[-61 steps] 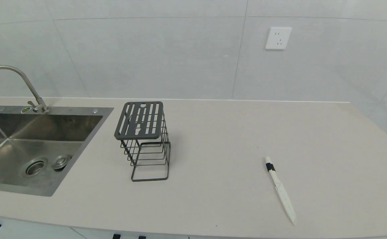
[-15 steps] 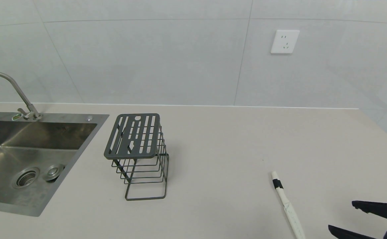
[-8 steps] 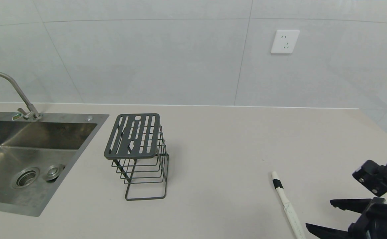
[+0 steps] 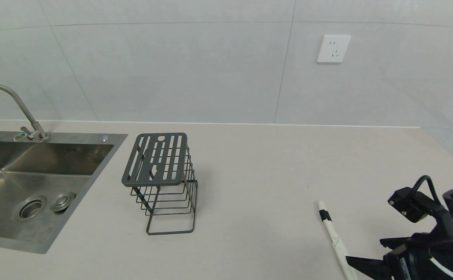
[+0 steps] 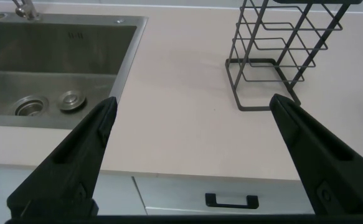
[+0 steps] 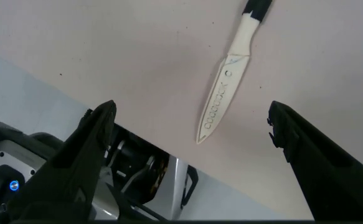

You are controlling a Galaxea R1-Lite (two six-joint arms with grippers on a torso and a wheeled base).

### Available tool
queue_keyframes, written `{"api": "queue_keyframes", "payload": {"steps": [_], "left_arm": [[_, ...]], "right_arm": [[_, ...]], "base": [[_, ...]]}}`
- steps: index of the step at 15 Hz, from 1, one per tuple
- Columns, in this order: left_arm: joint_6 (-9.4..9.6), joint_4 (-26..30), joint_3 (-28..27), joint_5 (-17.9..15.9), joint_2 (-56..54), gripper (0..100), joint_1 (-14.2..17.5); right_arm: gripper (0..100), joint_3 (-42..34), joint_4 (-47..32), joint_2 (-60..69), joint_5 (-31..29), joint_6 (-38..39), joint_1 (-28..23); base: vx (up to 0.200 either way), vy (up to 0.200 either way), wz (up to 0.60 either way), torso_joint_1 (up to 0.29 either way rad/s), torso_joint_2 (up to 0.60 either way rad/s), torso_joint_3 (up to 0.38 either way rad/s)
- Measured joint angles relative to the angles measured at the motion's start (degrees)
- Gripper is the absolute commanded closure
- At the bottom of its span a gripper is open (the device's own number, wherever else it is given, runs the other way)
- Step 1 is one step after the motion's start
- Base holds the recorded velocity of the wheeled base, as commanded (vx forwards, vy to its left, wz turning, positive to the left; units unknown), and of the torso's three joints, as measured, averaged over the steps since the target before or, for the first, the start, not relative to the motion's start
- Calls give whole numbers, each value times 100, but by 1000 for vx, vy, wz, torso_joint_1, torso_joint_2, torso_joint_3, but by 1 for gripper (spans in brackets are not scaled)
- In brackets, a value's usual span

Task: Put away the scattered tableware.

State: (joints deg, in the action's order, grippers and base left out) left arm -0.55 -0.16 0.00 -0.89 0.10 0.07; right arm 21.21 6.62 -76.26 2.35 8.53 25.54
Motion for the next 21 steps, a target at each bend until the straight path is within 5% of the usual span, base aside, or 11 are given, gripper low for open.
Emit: {"api": "queue_keyframes", "payload": {"steps": [6,12,21], "left_arm": [[-11,0,0,0,0,0,0],[-13,0,0,2,0,0,0],[-21,0,0,10,0,0,0]], "right_arm": [[0,306,-6,-717,-689,1009,524],[0,329,77,-1412,-1040,1070,585],[0,268,1191,-2495,-1228,890,419]], "base": [[0,0,0,0,0,0],[0,0,0,0,0,0],[0,0,0,0,0,0]]}}
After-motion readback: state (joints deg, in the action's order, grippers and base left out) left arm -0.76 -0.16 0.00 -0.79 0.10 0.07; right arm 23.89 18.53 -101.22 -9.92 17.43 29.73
